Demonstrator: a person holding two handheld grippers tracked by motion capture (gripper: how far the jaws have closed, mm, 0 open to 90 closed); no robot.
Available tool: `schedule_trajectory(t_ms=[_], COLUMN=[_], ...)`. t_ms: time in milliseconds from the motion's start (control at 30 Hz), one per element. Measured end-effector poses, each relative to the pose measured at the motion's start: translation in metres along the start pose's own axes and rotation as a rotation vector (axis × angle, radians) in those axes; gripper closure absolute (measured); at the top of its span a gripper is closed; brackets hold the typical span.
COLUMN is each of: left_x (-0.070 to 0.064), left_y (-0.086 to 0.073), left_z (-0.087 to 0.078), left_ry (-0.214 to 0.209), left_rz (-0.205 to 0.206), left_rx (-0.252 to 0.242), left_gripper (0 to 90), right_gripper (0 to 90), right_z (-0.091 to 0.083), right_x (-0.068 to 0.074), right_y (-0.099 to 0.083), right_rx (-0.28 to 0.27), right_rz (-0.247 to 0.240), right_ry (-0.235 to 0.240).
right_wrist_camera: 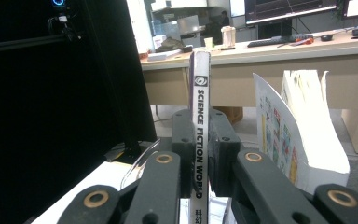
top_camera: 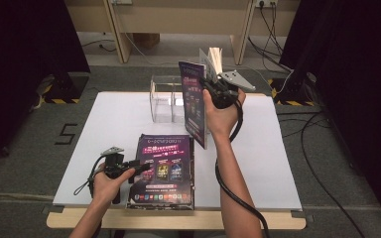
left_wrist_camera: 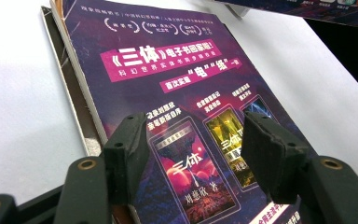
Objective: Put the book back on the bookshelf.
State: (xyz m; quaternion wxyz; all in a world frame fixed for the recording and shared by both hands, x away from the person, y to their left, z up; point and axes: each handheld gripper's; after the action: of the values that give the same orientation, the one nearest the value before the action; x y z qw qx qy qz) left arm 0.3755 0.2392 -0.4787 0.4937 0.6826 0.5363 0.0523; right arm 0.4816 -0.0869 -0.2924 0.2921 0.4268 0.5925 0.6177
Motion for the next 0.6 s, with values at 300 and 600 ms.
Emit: schedule_trajectory(t_ms=[300, 600], left_x=[0.0003, 0.0009], left_y=[0.0000, -0.0003], left_z=[-0.0002, -0.0004], left_ry=[0.000, 0.001], left_rz=[-0.001, -0.003], left_rx=[0.000, -0.002], left_gripper=[40.0, 40.1], right_gripper=[83.6, 83.6], right_z=[0.0030, 0.0076], right_x=[0.0004, 0.0015], right_y=[0.0013, 0.0047], right_rx=[-0.005, -0.019], right_rz=[0.000, -0.011], right_ry=[-0.004, -0.008])
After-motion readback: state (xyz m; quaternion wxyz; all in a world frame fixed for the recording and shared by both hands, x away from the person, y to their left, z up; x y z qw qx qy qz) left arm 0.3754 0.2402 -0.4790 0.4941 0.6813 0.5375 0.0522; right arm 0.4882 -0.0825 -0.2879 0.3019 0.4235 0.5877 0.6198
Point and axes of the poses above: each handheld gripper's, and its own axes: z roughly forward along the jaws, y roughly out of its top, x roughly to its left, and after that the axes turned 3 degrees about -x, right-handed
